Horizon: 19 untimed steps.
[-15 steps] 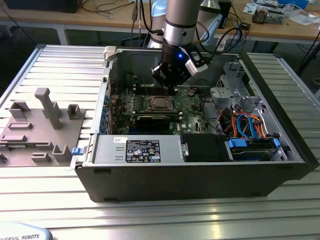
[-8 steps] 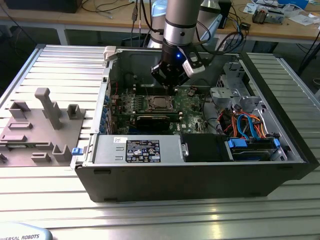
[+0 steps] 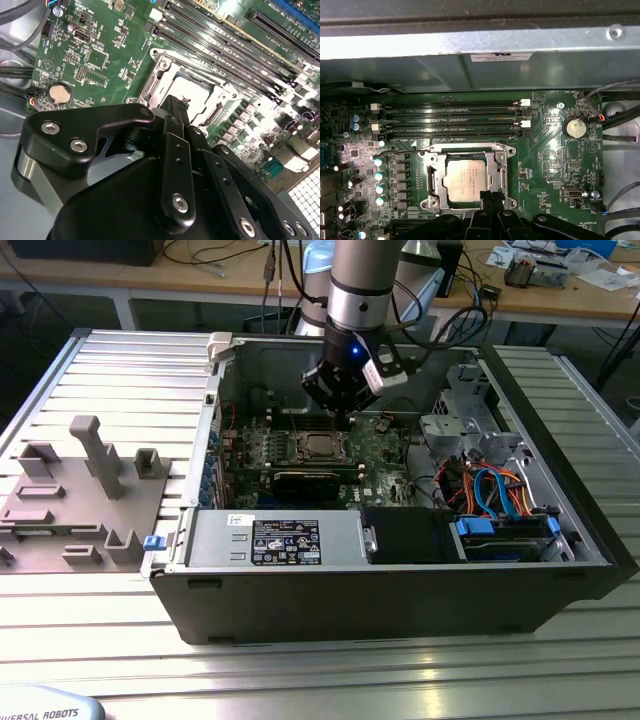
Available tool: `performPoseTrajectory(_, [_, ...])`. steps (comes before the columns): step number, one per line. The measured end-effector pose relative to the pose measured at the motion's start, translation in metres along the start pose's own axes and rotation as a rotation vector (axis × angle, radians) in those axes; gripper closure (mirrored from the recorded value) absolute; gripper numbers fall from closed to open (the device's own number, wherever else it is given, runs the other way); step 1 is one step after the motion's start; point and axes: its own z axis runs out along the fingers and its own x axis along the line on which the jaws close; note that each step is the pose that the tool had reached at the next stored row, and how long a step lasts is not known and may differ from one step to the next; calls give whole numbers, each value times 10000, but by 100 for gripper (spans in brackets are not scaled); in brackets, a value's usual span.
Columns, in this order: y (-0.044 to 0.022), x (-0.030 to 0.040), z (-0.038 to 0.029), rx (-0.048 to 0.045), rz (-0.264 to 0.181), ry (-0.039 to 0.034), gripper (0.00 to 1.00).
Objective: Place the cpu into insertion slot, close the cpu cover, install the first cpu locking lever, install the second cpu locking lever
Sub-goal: 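Install the first cpu locking lever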
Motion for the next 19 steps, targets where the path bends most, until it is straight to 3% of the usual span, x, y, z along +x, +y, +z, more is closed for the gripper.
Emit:
performPoseTrajectory(12, [-1,1,-60,-27,0,0,89])
performPoseTrajectory(19, [-1,7,-63,-30,-1,1,89])
